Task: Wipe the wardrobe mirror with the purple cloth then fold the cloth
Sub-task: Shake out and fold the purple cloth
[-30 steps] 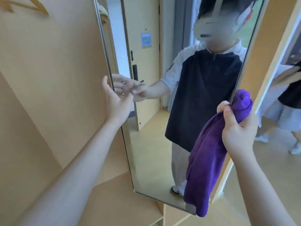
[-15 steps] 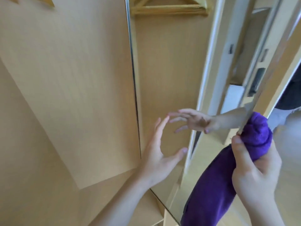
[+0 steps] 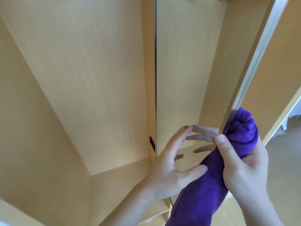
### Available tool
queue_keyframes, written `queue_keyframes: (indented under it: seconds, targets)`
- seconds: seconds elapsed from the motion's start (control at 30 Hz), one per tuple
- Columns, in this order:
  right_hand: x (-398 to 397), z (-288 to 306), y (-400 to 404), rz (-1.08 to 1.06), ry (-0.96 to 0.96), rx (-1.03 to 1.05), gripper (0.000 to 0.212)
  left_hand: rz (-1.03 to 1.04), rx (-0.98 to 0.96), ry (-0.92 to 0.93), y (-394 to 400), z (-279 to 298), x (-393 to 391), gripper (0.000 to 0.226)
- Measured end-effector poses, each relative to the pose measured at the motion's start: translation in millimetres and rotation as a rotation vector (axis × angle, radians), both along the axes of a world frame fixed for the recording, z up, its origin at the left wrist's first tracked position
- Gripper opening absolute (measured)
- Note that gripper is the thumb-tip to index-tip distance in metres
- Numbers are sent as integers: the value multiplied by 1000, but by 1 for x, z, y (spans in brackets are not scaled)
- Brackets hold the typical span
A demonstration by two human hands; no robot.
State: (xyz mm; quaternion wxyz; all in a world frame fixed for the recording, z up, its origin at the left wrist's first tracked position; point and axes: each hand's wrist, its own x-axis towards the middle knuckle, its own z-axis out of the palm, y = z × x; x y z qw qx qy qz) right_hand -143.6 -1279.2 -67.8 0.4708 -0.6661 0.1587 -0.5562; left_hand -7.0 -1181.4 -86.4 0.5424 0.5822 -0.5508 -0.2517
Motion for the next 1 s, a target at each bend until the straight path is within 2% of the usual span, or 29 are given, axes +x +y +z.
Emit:
queue_keyframes:
  seconds: [0.2,0.47,0.63,0.8,1.0]
  targets:
    - [9,2,-20,162,70,141,51,50,20,19,-6,-4,2,79]
    - [38,-2,-44,138,98,179,50,212,-7,38,-28,-6,4,69]
    - [55,4,-62,18,186,4,20,277,-86,74,-48,-7,14,60]
    - [71,5,-83,-32,238,-161,20,382,-160,31,-69,-15,24,53]
    - [91,4,-105,44,224,-203,24,521,-84,-121,-91,-23,34,56]
